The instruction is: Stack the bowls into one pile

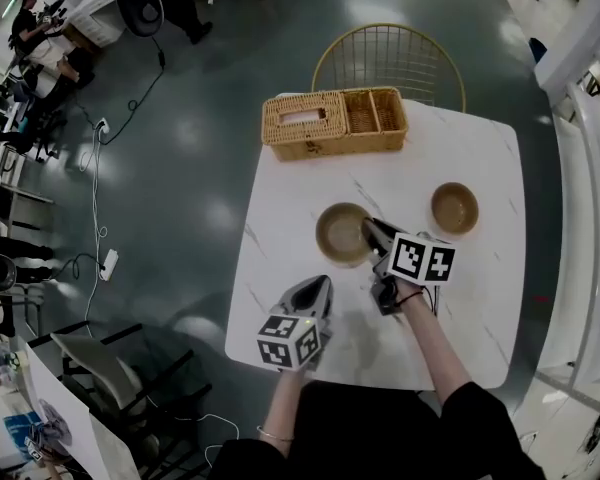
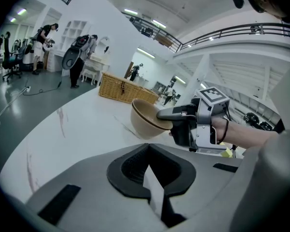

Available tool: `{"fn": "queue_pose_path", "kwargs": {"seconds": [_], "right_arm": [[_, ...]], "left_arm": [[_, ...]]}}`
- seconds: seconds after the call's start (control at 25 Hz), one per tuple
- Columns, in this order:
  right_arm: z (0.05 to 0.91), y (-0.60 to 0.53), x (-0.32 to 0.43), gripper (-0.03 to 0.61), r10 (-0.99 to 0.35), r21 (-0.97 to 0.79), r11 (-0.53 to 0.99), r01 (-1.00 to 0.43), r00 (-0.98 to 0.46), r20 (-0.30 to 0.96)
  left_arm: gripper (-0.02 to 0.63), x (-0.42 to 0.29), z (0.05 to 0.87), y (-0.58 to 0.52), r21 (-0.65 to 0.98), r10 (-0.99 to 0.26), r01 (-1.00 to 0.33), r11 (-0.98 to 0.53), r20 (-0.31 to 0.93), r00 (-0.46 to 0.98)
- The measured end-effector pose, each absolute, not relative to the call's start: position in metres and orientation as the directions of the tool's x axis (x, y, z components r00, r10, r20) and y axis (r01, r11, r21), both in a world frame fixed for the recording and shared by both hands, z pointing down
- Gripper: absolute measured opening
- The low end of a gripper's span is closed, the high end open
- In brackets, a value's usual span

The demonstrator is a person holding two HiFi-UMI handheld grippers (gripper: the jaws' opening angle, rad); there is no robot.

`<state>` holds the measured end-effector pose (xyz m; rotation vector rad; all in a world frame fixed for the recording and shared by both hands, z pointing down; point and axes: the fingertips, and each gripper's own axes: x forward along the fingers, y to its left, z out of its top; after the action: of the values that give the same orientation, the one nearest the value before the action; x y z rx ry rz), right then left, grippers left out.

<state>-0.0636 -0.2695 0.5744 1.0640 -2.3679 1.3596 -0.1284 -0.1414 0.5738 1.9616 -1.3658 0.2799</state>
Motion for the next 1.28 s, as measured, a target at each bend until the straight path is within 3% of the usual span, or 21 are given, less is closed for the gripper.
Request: {"fn": "queue_pose_path", "kwargs": {"seconds": [0.64, 1.28], "right_arm": [[0.533, -0.291, -0.004, 0.048, -0.658, -0.703, 0.275, -0.655, -0.662, 0.359], [0.523, -0.304, 0.076, 0.048, -0.780, -0.677, 0.188, -0.711, -0.527, 0.337]], "left_arm": [[0.014, -0.096, 0.556, -0.161, 0.412, -0.727, -0.872, -0.265, 0.508, 0.461], [0.014, -0.058, 0.553, -0.179, 0.371, -0.698, -0.857, -0.357, 0.503, 0.509]]}}
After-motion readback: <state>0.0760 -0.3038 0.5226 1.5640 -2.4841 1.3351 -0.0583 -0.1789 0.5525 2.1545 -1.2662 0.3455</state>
